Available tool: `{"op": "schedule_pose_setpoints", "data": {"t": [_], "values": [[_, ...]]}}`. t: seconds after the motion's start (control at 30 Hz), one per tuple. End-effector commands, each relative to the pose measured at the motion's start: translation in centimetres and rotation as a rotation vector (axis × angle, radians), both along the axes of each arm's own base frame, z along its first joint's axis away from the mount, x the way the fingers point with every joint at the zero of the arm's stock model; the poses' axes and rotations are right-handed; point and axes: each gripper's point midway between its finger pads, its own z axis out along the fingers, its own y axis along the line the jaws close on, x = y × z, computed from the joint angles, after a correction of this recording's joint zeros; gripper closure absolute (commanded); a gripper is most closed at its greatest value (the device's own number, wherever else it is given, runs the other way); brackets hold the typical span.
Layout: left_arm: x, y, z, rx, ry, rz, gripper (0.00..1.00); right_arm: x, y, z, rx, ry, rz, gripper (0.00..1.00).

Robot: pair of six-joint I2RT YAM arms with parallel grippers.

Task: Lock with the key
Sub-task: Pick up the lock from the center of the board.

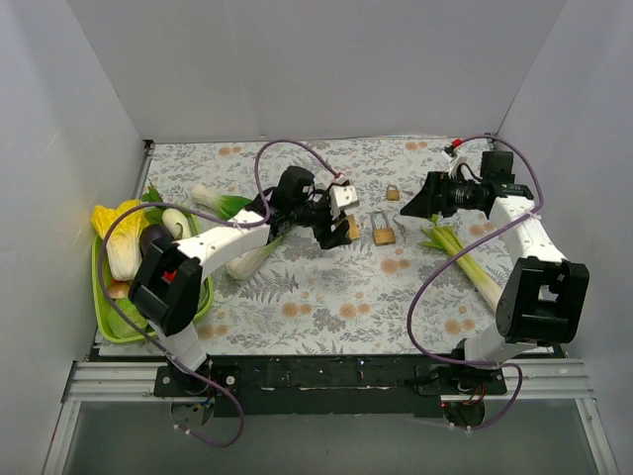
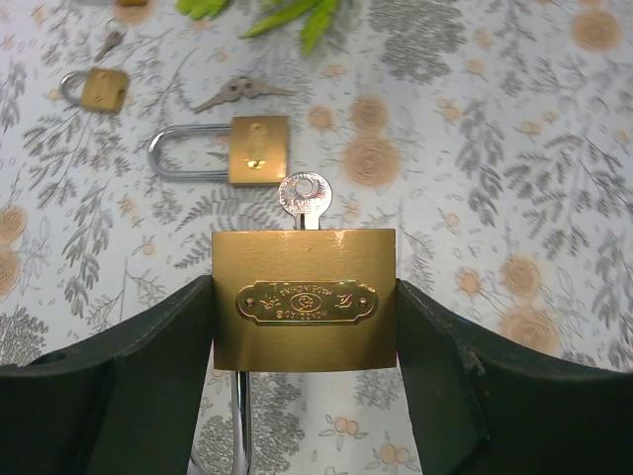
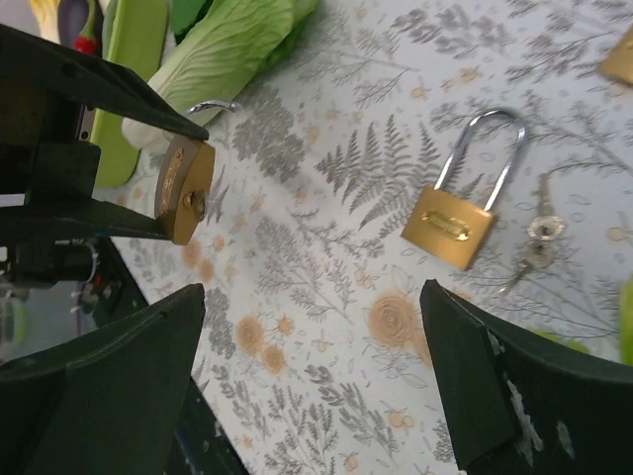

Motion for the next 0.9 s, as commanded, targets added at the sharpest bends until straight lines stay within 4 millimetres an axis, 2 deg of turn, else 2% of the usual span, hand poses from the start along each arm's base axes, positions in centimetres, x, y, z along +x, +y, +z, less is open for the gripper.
{"op": "schedule_pose_setpoints", "data": {"t": [0.0,0.03,0.07,0.1,0.13,0.2,0.33,0.5,0.73,0.87], "values": [[-5.5,-0.7,6.1,-0.104,-0.276,-0.227,1.00,-3.8,2.8,-0.3,0.107,0.083,0.155,0.03],[-6.5,-0.4,5.3,-0.095,-0.278,-0.249,1.00,-4.5,3.5,-0.6,0.110,0.086,0.187,0.03],[-7.3,-0.2,5.5,-0.098,-0.284,-0.257,1.00,-5.3,4.1,-0.6,0.126,0.102,0.214,0.03],[-8.1,-0.2,6.6,-0.108,-0.342,-0.286,1.00,-5.7,4.3,-0.6,0.136,0.110,0.227,0.03],[-8.7,-0.2,6.8,-0.112,-0.357,-0.298,1.00,-7.0,5.6,-1.0,0.145,0.125,0.278,0.03],[-10.1,-0.4,6.5,-0.105,-0.376,-0.327,1.00,-8.4,6.7,-0.8,0.178,0.142,0.330,0.04],[-11.8,-0.5,7.6,-0.113,-0.444,-0.352,1.00,-11.2,9.4,-0.7,0.201,0.163,0.443,0.04],[-12.6,-0.8,7.9,-0.111,-0.459,-0.353,1.00,-13.2,10.9,-0.6,0.225,0.186,0.503,0.06],[-12.7,-0.7,7.8,-0.102,-0.467,-0.347,1.00,-16.0,12.5,-0.3,0.261,0.213,0.567,0.12],[-13.0,-0.7,7.7,-0.099,-0.474,-0.358,1.00,-16.7,13.1,-0.2,0.267,0.206,0.582,0.16]]}}
